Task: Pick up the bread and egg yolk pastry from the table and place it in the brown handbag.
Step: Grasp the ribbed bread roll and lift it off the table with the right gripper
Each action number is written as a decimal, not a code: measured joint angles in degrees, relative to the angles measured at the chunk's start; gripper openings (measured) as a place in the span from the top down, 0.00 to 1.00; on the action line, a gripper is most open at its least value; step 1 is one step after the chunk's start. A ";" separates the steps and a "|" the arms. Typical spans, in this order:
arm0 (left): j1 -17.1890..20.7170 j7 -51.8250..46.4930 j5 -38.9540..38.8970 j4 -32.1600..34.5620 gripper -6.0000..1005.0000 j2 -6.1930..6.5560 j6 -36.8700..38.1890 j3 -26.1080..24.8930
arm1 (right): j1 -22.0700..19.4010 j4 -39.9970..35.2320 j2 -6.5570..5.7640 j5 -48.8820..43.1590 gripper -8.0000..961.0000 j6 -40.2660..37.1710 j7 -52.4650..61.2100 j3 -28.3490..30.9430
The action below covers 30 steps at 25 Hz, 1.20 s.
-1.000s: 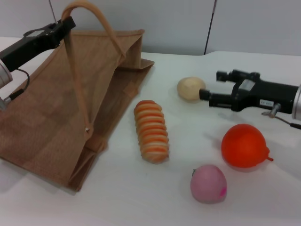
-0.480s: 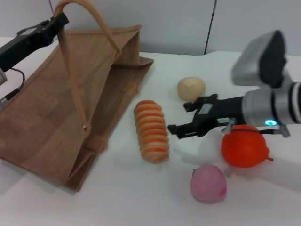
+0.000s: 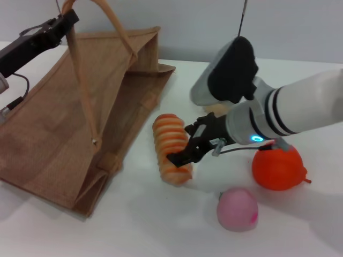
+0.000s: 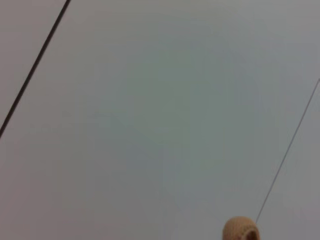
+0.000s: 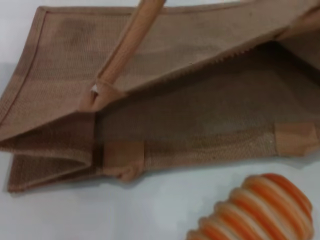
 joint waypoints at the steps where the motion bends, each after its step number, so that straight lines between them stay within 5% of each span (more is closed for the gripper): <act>1: -0.01 -0.01 0.00 0.00 0.88 0.00 0.00 0.00 | 0.50 0.15 0.02 -0.03 0.13 0.60 1.01 -0.69; 13: -1.02 -0.36 0.00 -0.06 0.87 0.00 -0.03 0.00 | 6.10 7.86 0.25 -0.10 0.13 8.80 9.91 -9.15; 30: -2.23 -0.06 -0.03 -1.48 0.87 0.00 -0.78 -0.07 | 9.94 13.57 0.39 0.54 0.13 8.62 11.10 -11.18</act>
